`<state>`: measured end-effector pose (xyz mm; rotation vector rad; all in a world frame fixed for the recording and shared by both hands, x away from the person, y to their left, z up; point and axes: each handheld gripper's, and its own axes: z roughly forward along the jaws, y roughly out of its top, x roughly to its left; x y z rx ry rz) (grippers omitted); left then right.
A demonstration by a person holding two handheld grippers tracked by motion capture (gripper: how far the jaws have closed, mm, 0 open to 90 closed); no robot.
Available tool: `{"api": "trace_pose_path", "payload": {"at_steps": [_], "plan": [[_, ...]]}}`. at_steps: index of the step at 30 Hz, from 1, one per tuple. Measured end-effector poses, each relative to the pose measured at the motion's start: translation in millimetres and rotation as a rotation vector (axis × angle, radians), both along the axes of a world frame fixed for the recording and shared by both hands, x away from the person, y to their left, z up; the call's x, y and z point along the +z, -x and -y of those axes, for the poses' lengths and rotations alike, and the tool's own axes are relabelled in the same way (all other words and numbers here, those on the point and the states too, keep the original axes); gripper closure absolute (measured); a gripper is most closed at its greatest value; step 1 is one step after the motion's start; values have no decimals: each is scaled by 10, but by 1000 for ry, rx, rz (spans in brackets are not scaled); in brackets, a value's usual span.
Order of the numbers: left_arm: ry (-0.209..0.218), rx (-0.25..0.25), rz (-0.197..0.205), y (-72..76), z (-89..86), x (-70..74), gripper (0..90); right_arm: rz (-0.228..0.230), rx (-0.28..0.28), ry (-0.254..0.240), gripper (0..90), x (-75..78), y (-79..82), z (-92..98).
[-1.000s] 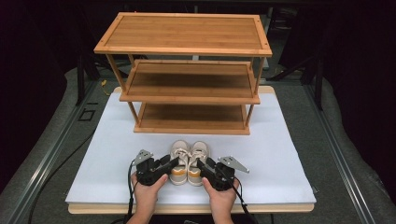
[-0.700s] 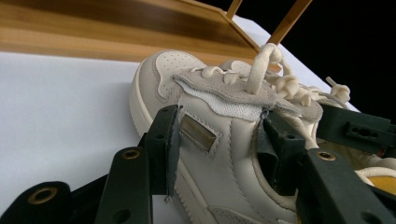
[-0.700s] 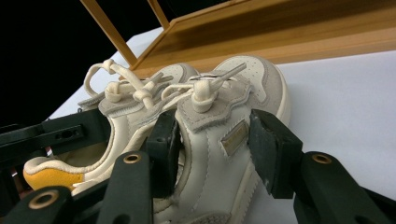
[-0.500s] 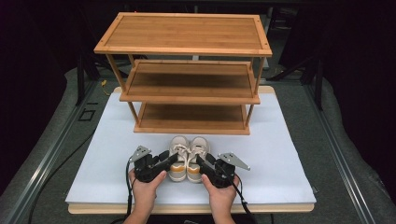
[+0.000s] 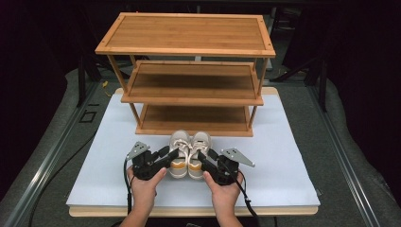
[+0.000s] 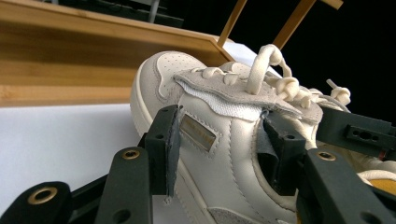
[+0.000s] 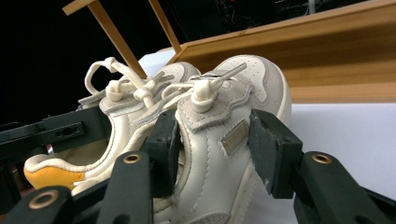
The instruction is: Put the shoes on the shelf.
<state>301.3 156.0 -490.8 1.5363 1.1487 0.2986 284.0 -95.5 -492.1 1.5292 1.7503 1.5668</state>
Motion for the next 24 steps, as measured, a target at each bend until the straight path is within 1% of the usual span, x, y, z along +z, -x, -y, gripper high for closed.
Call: {"api": "trace_pose_path", "payload": {"at_steps": [1, 4, 7, 9, 13, 14, 15, 16, 17, 18, 23, 24], "plan": [[-1, -1, 2, -3, -2, 20, 534, -6, -5, 8, 540, 24, 0, -3], [0, 3, 8, -7, -4, 82, 533, 7, 4, -2, 540, 74, -11, -5], [-2, 5, 10, -15, -5, 145, 533, 3, 8, 6, 540, 137, -13, -8], [-2, 5, 9, -22, -8, 186, 533, 1, 10, 1, 540, 174, -21, -8], [1, 6, 20, -31, -14, 271, 533, 10, 8, -2, 540, 255, -33, -13], [4, 6, 23, -33, -16, 291, 533, 19, -5, 0, 540, 273, -37, -22], [2, 5, 27, -35, -18, 313, 533, 14, 17, -2, 540, 299, -35, -11], [3, 6, 28, -36, -21, 334, 533, 18, -2, 4, 540, 321, -37, -22], [5, 7, 31, -37, -21, 354, 533, 27, 4, -1, 540, 339, -42, -23], [5, 9, 36, -39, -20, 374, 533, 32, -4, 1, 540, 360, -44, -27], [8, 8, 42, -57, -30, 473, 533, 42, 8, 0, 540, 459, -60, -30], [9, 10, 46, -62, -32, 492, 533, 37, 3, 12, 540, 482, -63, -32]]}}
